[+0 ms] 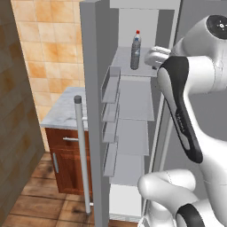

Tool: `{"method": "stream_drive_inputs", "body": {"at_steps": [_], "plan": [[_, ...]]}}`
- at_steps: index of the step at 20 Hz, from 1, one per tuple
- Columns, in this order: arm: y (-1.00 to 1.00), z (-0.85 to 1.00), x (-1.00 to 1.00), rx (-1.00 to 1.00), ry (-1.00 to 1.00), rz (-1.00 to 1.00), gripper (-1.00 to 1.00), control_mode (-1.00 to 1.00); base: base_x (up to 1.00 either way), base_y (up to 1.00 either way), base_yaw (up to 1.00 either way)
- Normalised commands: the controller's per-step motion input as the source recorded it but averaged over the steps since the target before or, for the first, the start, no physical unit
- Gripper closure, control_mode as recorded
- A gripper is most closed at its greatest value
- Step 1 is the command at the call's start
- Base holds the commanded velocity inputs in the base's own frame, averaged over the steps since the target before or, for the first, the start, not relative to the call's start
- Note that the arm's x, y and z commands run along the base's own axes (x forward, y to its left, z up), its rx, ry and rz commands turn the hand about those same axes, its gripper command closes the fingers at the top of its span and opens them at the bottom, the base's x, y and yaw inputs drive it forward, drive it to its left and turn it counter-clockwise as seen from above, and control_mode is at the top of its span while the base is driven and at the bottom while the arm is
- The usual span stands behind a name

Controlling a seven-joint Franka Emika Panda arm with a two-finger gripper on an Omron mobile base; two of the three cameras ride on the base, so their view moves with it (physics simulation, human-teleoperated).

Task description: Take the bottled waters from the counter and place them in the freezer to freeze. Close the freezer door after placing the bottles.

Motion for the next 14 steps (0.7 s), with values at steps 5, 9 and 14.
{"method": "stream_drive_inputs", "body": {"at_steps": [5, 9, 14], "plan": [[-0.02, -0.66, -0.76, -0.02, 0.14, 0.0, -1.0, -1.0, 0.0, 0.0, 0.0], [-0.18, -0.65, -0.17, -0.09, 0.15, 0.05, -1.0, -1.0, 0.0, 0.0, 0.0], [-0.34, -0.6, 0.17, -0.05, 0.31, 0.17, -1.0, -1.0, 0.0, 0.0, 0.0]]}}
